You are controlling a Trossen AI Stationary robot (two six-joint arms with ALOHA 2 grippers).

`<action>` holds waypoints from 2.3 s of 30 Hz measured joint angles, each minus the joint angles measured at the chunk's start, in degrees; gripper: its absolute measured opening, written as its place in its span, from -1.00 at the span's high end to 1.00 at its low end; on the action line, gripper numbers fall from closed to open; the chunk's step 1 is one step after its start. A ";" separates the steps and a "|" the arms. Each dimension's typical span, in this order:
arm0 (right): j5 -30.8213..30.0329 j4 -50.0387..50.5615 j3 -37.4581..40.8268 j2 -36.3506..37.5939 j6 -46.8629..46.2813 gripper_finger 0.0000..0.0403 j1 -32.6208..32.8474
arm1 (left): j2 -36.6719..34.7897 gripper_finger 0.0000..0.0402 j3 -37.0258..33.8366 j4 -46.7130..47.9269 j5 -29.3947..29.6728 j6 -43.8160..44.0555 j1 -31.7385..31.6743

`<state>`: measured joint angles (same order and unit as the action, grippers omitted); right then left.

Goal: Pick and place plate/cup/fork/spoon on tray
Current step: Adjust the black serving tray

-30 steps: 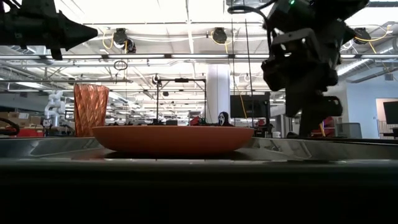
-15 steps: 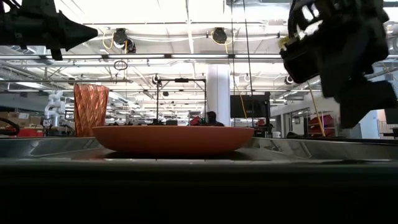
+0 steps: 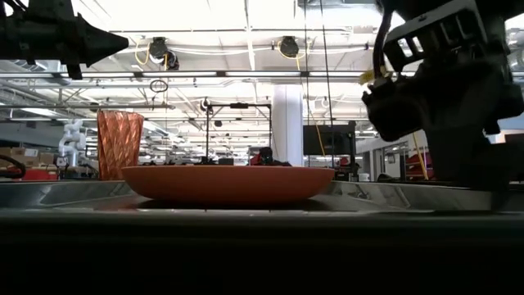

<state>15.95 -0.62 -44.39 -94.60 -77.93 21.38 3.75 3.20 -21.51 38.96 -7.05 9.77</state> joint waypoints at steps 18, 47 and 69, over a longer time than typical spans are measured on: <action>-5.22 3.04 -0.06 -0.65 15.72 0.89 -5.57 | 0.00 0.84 0.00 -0.26 -0.04 -0.35 -0.01; 0.87 16.00 0.06 1.45 58.97 0.88 -22.72 | 0.00 0.84 0.00 -0.42 -0.02 -1.76 -0.01; -15.04 13.68 -1.89 1.41 89.12 0.89 -25.83 | -0.02 0.84 0.00 0.60 0.07 -2.75 -0.01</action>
<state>0.92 13.06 -46.28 -93.19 11.19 -4.45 3.73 3.20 -20.91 39.03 -9.80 9.76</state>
